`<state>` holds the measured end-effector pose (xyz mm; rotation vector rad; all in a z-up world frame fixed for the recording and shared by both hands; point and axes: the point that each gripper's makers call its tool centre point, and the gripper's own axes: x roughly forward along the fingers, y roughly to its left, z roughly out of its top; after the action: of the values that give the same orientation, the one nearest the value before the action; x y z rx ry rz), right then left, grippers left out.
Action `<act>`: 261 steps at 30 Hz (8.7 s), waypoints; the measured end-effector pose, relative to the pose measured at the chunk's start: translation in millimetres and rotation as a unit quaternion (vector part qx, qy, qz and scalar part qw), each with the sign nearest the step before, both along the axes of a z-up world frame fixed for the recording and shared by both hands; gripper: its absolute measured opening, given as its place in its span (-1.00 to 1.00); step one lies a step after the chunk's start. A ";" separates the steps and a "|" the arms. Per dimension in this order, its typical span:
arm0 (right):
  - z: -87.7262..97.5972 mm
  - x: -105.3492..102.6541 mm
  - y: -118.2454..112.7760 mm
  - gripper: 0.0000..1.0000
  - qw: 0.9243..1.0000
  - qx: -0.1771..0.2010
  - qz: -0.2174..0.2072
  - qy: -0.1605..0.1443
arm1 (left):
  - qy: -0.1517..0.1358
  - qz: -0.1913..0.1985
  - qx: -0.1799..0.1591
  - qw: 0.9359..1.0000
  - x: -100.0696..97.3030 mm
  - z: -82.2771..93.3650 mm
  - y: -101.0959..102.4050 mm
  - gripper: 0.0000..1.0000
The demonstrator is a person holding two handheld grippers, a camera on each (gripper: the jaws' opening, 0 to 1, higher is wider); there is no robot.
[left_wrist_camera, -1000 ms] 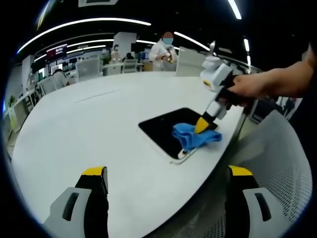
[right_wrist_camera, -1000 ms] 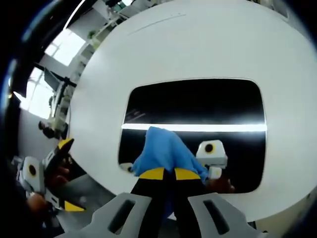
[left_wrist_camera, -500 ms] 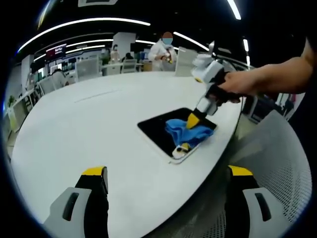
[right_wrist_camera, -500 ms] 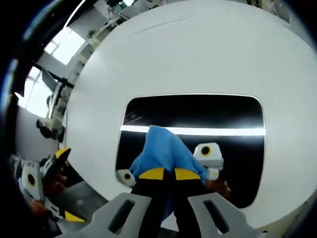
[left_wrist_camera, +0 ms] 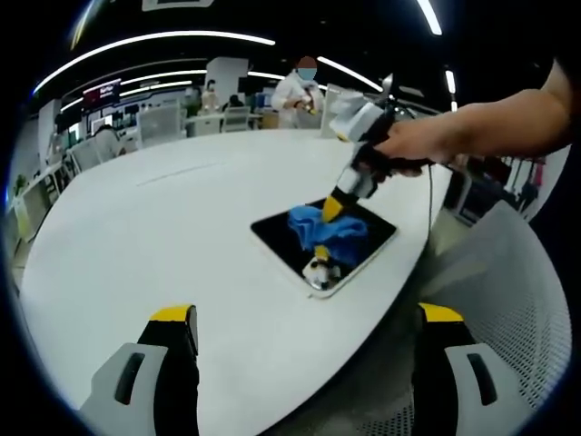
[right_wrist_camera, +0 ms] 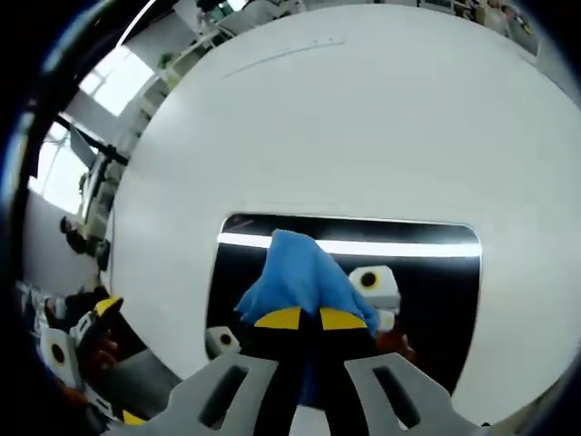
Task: Wipe the mirror surface with the cleaning cloth until all visible marks leave the cleaned area.
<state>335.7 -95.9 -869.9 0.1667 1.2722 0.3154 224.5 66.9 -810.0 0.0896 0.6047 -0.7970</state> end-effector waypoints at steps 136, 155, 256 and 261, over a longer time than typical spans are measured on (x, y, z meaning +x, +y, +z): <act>-1.1 -13.3 -50.0 -1.00 0.998 0.008 -0.056 -0.040 | -0.012 0.022 0.003 1.000 6.4 1.6 7.6 0.98; 1.7 -44.5 -49.4 -1.00 0.997 0.033 -0.065 -0.032 | -0.009 0.025 0.005 1.000 5.8 0.6 8.1 0.98; -1.2 -80.8 -101.8 -1.00 0.997 0.044 -0.070 -0.010 | -0.001 0.026 0.013 1.000 5.3 -3.0 9.2 0.98; -1.1 -77.1 -103.8 -1.00 0.996 0.040 -0.076 -0.015 | -0.001 0.026 0.012 1.000 5.4 -2.6 9.1 0.98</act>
<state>258.6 -199.7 -871.1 0.3245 1.2105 0.2376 229.9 76.0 -812.7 0.0967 0.6123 -0.7385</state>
